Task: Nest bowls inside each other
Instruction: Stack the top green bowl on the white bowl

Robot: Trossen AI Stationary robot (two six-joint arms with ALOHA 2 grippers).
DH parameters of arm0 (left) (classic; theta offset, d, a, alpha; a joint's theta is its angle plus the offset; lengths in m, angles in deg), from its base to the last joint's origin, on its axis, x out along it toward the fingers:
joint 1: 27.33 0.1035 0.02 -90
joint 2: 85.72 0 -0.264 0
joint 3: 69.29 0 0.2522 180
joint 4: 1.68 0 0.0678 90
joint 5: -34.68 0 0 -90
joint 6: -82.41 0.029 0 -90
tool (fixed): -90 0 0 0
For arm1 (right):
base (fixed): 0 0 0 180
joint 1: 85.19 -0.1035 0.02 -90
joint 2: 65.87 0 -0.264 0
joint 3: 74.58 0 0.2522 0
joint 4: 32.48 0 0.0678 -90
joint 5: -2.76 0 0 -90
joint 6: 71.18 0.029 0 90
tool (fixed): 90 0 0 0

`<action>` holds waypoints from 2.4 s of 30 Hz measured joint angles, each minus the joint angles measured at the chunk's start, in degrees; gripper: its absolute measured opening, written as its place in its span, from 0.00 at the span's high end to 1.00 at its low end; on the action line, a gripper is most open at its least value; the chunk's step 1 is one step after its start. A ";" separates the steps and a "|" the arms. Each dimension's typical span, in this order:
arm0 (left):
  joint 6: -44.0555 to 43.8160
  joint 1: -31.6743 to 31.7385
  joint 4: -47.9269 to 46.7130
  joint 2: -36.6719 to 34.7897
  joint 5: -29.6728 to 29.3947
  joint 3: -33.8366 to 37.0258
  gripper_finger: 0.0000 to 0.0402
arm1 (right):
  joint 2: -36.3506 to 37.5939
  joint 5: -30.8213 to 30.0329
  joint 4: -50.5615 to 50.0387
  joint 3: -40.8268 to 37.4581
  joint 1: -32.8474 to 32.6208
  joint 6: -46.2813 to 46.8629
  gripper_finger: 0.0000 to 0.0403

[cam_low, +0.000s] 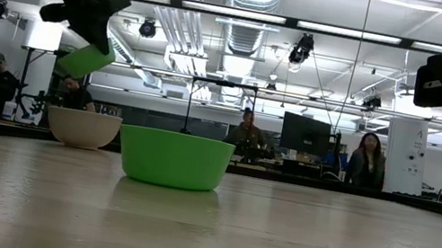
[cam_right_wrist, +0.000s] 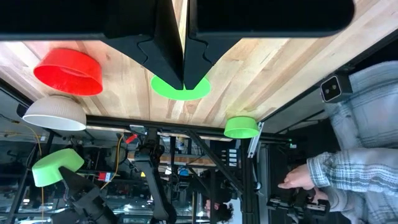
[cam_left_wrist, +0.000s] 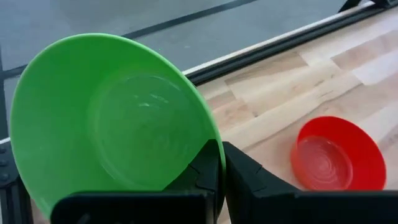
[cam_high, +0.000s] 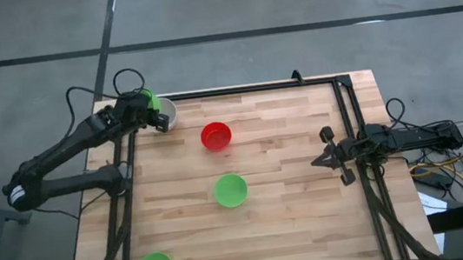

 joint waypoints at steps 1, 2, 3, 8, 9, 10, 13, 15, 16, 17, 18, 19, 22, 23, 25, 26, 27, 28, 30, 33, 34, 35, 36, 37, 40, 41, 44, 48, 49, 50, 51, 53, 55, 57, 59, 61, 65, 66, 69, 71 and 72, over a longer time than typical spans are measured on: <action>0.70 0.28 0.26 0.36 0.03 -0.21 0.97 | -0.02 -0.02 0.02 0.00 0.00 0.00 0.98; 1.46 0.49 0.60 0.74 0.01 -0.45 0.97 | 0.00 0.00 0.02 0.00 0.00 0.00 0.98; 2.00 0.72 1.01 1.14 0.02 -0.65 0.97 | -0.01 0.00 0.01 0.01 -0.01 0.00 0.98; 1.58 1.66 2.41 3.40 0.06 -1.05 0.97 | -0.01 -0.01 0.01 0.01 0.00 0.00 0.98; 1.56 1.82 2.82 3.90 0.05 -1.13 0.97 | 0.00 0.00 0.02 0.00 -0.02 0.00 0.98; 1.52 1.99 3.33 4.47 0.05 -1.14 0.97 | -0.02 0.00 0.00 0.02 0.00 0.00 0.98; -0.34 2.51 4.23 6.10 0.08 -1.16 0.97 | -0.01 -0.02 0.02 0.02 -0.02 0.00 0.98; -1.95 2.85 4.59 7.10 0.09 -1.16 0.97 | -0.02 -0.01 0.00 0.01 0.00 0.00 0.98; -2.80 2.93 4.56 7.56 0.07 -1.16 0.97 | -0.01 -0.02 0.00 0.00 -0.02 0.00 0.98; -3.49 2.95 4.57 7.95 0.07 -1.16 0.97 | 0.00 0.00 0.01 0.01 -0.02 0.00 0.98; -4.00 2.97 4.60 8.34 0.07 -1.16 0.97 | -0.01 -0.01 0.00 0.00 -0.01 0.00 0.98; -4.38 2.95 4.61 8.75 0.08 -1.16 0.97 | 0.00 -0.02 0.00 0.00 -0.02 0.00 0.98; -5.55 2.95 4.62 9.97 0.09 -1.16 0.97 | 0.00 0.00 0.01 0.01 -0.01 0.00 0.98; -5.91 3.00 4.69 10.30 0.09 -1.16 0.97 | -0.01 0.00 0.02 0.01 -0.02 0.00 0.98; -6.60 3.18 4.77 11.11 -0.02 -1.16 0.97 | -0.02 -0.01 0.00 0.00 -0.02 0.00 0.98; -6.94 3.27 4.77 11.50 -0.04 -1.16 0.97 | -0.01 -0.01 0.00 0.00 -0.02 0.00 0.98; -7.15 3.32 4.77 11.87 -0.05 -1.16 0.97 | 0.00 0.00 0.00 0.00 -0.01 0.00 0.98; -7.50 3.42 4.76 12.16 -0.06 -1.16 0.97 | -0.02 0.00 0.00 0.02 0.00 0.00 0.98; -7.93 3.83 4.77 12.70 -0.06 -1.16 0.97 | -0.02 0.00 0.02 0.02 0.00 0.00 0.98; -8.09 4.71 4.73 13.61 -0.08 -1.18 0.97 | -0.01 -0.02 0.00 0.02 -0.01 0.00 0.98; -8.11 4.96 4.72 13.86 -0.09 -1.18 0.96 | 0.00 -0.01 0.01 0.01 -0.01 0.00 0.98; -8.13 5.16 4.71 14.14 -0.09 -1.18 0.96 | 0.00 -0.02 0.01 0.00 0.00 0.00 0.98; -8.13 5.34 4.71 14.40 -0.11 -1.18 0.97 | -0.02 0.00 0.00 0.02 0.00 0.00 0.98; -8.14 5.55 4.71 14.71 -0.11 -1.18 0.97 | -0.01 -0.02 0.00 0.00 -0.02 0.00 0.98; -8.14 6.01 4.71 15.56 -0.08 -1.18 0.97 | -0.02 -0.02 0.00 0.02 -0.02 0.00 0.98; -8.14 6.21 4.71 15.86 -0.08 -1.18 0.97 | -0.01 -0.01 0.01 0.01 -0.01 0.00 0.98; -8.17 6.48 4.71 16.99 -0.02 -1.18 0.97 | 0.00 -0.01 0.02 0.01 -0.02 0.00 0.98; -8.17 6.60 4.68 18.73 0.82 -1.18 0.97 | 0.00 0.00 0.02 0.00 0.00 0.00 0.98; -8.17 6.60 4.70 19.13 1.08 -1.18 0.97 | -0.02 0.00 0.02 0.00 -0.01 0.00 0.98; -8.17 6.60 4.68 19.46 1.27 -1.18 0.97 | -0.01 -0.01 0.00 0.00 -0.02 0.00 0.98; -8.17 6.62 4.70 19.82 1.47 -1.18 0.97 | -0.01 0.00 0.01 0.01 -0.01 0.00 0.98; -8.17 6.62 4.71 20.43 1.85 -1.18 0.97 | -0.01 -0.01 0.01 0.01 -0.02 0.00 0.98; -8.17 6.62 4.68 20.83 2.10 -1.18 0.97 | -0.01 -0.01 0.01 0.01 -0.01 0.00 0.98; -8.17 6.62 4.71 21.17 2.18 -1.18 0.97 | -0.01 -0.02 0.02 0.00 0.00 0.00 0.98; -8.17 6.62 4.67 21.61 2.34 -1.18 0.97 | -0.02 0.00 0.00 0.00 -0.02 0.00 0.98; -8.17 6.62 4.66 22.00 2.37 -1.18 0.96 | 0.00 -0.01 0.01 0.00 -0.01 0.00 0.98; -8.14 6.62 4.66 23.05 2.66 -1.20 0.96 | 0.00 0.00 0.02 0.00 0.00 0.00 0.98; -8.12 6.62 4.66 23.32 2.86 -1.20 0.96 | 0.00 -0.02 0.02 0.02 0.00 0.00 0.98; -7.95 6.62 4.65 24.20 3.30 -1.20 0.96 | -0.01 -0.01 0.01 0.02 -0.01 0.00 0.98; -7.77 6.62 4.66 24.80 3.81 -1.20 0.97 | -0.02 -0.02 0.01 0.01 -0.01 0.00 0.98; -7.79 6.62 4.66 25.11 3.94 -1.20 0.97 | -0.02 0.00 0.02 0.00 -0.02 0.00 0.98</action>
